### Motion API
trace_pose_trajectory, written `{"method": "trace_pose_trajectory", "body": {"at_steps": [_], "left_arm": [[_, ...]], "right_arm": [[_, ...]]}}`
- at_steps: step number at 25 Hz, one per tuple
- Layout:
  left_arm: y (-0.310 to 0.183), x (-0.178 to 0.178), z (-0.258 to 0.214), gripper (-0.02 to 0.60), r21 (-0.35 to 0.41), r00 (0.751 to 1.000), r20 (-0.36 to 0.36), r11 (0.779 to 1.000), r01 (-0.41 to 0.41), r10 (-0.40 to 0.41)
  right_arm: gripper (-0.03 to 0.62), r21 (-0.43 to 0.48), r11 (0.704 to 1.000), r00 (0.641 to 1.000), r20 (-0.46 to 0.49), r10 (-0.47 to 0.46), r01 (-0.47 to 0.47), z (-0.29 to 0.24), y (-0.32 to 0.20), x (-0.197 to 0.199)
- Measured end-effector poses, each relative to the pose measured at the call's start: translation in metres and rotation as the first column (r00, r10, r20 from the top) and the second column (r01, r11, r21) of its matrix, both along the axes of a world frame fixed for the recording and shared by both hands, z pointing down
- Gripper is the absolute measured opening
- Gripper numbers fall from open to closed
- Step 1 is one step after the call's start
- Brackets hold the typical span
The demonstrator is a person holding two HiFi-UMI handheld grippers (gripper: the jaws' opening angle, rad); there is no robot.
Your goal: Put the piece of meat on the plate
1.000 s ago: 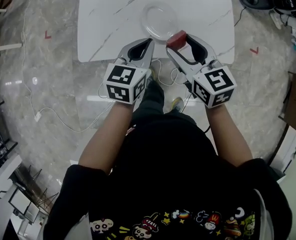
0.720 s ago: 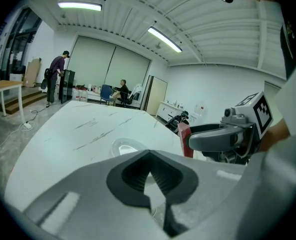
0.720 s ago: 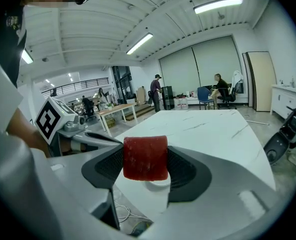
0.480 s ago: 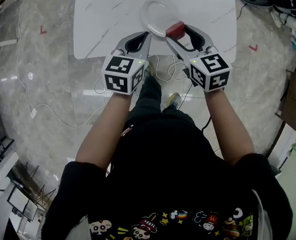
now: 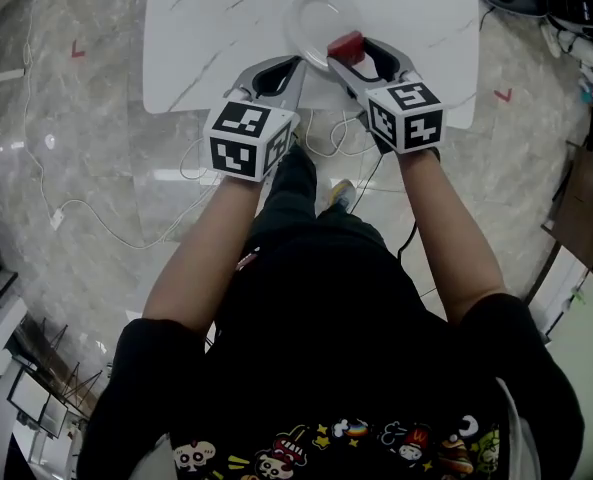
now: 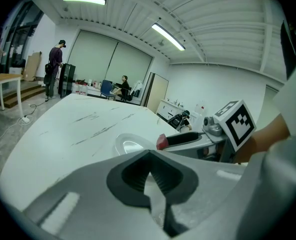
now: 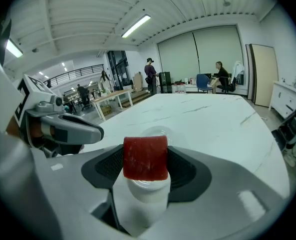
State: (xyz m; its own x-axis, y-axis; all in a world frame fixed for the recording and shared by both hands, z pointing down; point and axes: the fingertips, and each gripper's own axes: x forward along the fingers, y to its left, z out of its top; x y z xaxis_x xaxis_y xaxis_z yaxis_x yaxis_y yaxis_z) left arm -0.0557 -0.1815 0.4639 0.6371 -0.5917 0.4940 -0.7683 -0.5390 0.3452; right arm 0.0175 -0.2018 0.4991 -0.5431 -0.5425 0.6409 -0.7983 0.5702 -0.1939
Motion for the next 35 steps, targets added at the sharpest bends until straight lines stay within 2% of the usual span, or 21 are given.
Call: {"method": "trace_pose_trajectory", "body": {"at_steps": [9, 18, 27, 35], "left_arm": [[-0.014, -0.024, 0.010, 0.002, -0.031, 1.000, -0.011, 0.999, 0.016, -0.017], [-0.024, -0.031, 0.013, 0.002, -0.041, 1.000, -0.022, 0.999, 0.017, -0.017], [-0.025, -0.031, 0.011, 0.002, -0.046, 1.000, -0.025, 0.999, 0.006, -0.007], [-0.021, -0.027, 0.016, 0.002, -0.057, 1.000, -0.025, 0.998, -0.003, 0.002]], "right_arm": [[0.293, -0.060, 0.998, 0.998, -0.049, 0.030, -0.033, 0.026, -0.019, -0.012], [0.295, -0.107, 0.994, 0.993, -0.120, 0.002, -0.015, 0.039, -0.036, -0.026], [0.296, -0.108, 0.994, 0.981, -0.192, -0.021, 0.000, 0.045, -0.042, -0.033], [0.291, -0.097, 0.995, 0.979, -0.203, -0.014, -0.006, 0.053, -0.045, -0.037]]}}
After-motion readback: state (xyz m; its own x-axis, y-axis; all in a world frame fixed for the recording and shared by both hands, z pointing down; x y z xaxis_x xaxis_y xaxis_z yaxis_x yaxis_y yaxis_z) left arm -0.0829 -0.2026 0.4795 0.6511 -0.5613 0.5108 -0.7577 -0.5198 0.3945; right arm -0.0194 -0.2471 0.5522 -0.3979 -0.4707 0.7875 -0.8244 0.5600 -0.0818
